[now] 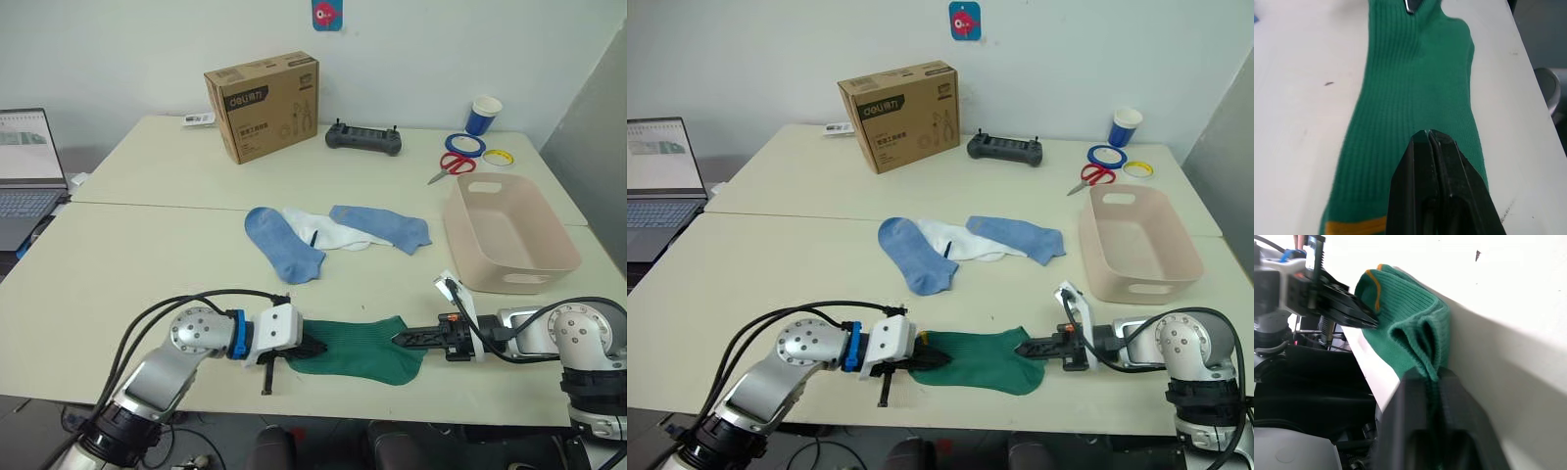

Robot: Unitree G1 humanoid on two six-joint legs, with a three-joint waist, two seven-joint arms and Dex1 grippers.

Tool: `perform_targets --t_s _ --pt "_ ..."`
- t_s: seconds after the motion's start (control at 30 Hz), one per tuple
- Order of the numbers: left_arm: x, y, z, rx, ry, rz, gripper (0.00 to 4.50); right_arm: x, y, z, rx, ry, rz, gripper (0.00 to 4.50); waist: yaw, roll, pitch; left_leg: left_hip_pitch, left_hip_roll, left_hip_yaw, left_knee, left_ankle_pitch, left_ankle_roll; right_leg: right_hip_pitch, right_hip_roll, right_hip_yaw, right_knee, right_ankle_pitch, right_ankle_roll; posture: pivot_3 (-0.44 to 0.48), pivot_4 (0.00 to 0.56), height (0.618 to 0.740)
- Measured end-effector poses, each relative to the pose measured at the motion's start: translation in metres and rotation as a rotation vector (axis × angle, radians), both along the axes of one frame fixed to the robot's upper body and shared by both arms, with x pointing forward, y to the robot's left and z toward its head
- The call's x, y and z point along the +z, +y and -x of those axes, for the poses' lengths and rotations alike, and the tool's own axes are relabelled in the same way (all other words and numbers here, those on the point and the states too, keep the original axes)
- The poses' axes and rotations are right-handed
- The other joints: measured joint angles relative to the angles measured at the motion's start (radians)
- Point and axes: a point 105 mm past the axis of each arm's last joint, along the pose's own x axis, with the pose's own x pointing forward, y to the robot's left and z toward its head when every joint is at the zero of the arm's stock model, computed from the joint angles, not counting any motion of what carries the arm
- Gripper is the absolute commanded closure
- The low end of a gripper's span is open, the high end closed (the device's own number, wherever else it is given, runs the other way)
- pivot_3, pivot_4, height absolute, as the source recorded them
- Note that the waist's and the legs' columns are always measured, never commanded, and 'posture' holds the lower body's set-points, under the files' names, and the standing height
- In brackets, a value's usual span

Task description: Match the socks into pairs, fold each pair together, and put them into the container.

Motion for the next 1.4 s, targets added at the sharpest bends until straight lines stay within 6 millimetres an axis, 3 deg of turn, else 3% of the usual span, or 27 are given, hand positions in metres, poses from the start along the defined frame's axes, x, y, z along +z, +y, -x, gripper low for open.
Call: perform_targets --t_s 0.1,0.23,0.33,0.57,0.73,0.9,1.17,1.4 --pt "0.013 0.006 -0.005 0.022 -0.02 0.018 4.5 -0.002 -0.013 0.0 -0.02 0.02 0.039 4.48 0.0 0.0 0.0 0.0 0.0 0.001 0.0 0.0 0.0 0.0 -0.001 0.0 -0.001 0.0 0.0 0.0 0.15 0.74" --pt "0.015 -0.003 -0.004 -0.014 -0.017 0.038 4.5 0.007 -0.025 -0.008 -0.006 0.017 0.102 4.48 -0.002 0.0 0.001 0.0 0.0 0.001 0.0 0.0 0.0 0.0 -0.001 0.001 -0.001 0.0 -0.001 0.0 0.15 0.74" --pt "0.008 -0.016 -0.005 -0.053 -0.009 0.042 4.5 0.015 -0.031 -0.021 0.005 -0.014 0.138 4.48 -0.003 0.0 0.001 0.0 0.0 0.001 0.0 0.0 0.0 -0.001 0.0 0.001 -0.001 -0.002 -0.004 0.0 0.15 0.74" --pt "-0.005 -0.042 -0.024 -0.05 -0.013 0.032 4.5 0.014 -0.045 -0.026 0.062 0.001 0.218 4.48 0.001 0.0 0.001 -0.009 0.0 0.0 0.002 0.0 0.0 -0.007 0.0 -0.001 -0.001 0.001 0.002 0.0 0.15 0.74" --pt "-0.021 -0.049 -0.031 -0.021 0.022 0.019 4.5 0.014 -0.047 -0.028 0.076 0.011 0.219 4.48 0.0 0.0 0.001 -0.014 -0.001 0.0 0.003 0.0 0.0 -0.014 0.0 0.0 0.0 0.001 0.002 0.0 0.15 0.74" --pt "-0.023 -0.053 -0.029 -0.049 0.021 -0.01 4.5 0.023 -0.04 -0.026 0.098 0.033 0.197 4.48 0.001 0.001 0.001 -0.014 0.0 -0.001 0.003 0.0 0.0 -0.014 0.001 0.0 0.001 0.001 0.002 0.0 0.15 0.74" --pt "-0.025 -0.054 -0.035 -0.066 -0.035 -0.057 4.5 0.047 -0.001 -0.009 0.236 0.064 0.028 4.48 0.0 0.001 0.0 -0.014 -0.001 -0.001 0.006 0.0 0.0 -0.012 0.001 0.0 0.001 0.004 0.005 0.0 0.15 0.74" --pt "-0.025 -0.053 -0.035 -0.066 -0.035 -0.059 4.5 0.038 0.036 -0.007 0.267 0.099 -0.054 4.48 -0.002 0.001 0.0 -0.014 -0.001 -0.002 0.006 0.0 0.001 -0.013 0.001 0.0 0.001 0.005 0.004 0.0 0.15 0.74"
